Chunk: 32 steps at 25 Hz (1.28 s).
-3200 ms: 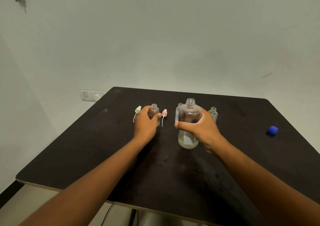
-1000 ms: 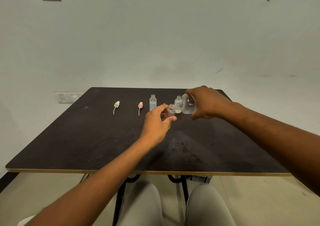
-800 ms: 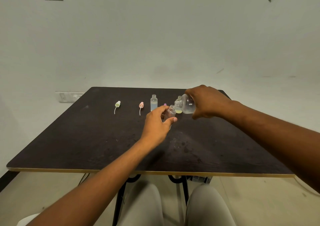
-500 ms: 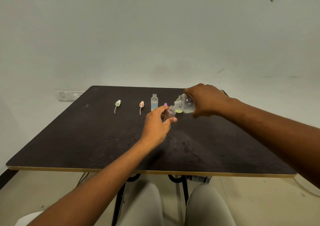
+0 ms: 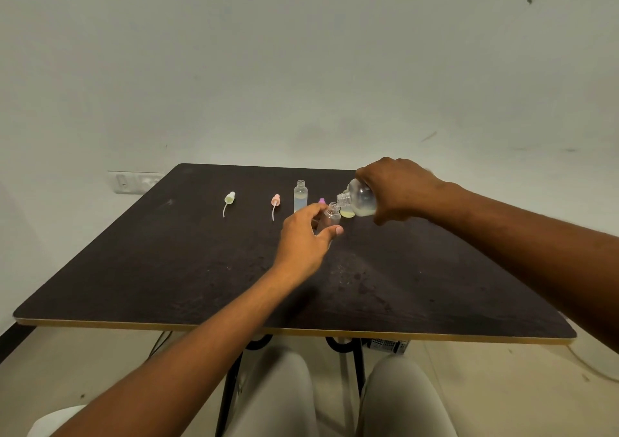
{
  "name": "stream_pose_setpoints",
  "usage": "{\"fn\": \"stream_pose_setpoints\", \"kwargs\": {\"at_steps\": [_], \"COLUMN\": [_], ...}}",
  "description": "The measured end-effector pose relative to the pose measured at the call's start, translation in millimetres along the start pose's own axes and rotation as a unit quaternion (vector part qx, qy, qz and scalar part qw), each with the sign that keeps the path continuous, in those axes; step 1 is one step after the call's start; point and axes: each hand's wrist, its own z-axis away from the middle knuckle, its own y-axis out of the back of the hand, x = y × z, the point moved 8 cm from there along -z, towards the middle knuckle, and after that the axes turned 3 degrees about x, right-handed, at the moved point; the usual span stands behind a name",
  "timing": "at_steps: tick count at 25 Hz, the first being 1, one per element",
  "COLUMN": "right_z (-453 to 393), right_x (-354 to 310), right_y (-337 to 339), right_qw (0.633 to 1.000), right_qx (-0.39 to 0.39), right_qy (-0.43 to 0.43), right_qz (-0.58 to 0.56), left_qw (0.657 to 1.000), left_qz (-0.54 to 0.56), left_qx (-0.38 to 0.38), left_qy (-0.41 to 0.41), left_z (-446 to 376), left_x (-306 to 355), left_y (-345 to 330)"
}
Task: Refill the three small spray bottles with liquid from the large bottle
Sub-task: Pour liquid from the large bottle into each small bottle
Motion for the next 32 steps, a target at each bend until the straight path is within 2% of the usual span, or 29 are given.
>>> {"fn": "stream_pose_setpoints", "kwargs": {"at_steps": [32], "right_z": [-1.6], "right_x": [-14.0], "right_y": [7.6], "right_qw": [0.999], "right_qx": [-0.013], "right_qy": [0.016], "right_qz": [0.028], "left_qw": [1.000], "left_qz": [0.012], "left_qx": [0.002], "left_qy": [0.012], "left_z": [2.3], "left_x": [-7.2], "left_y": [-0.2]}}
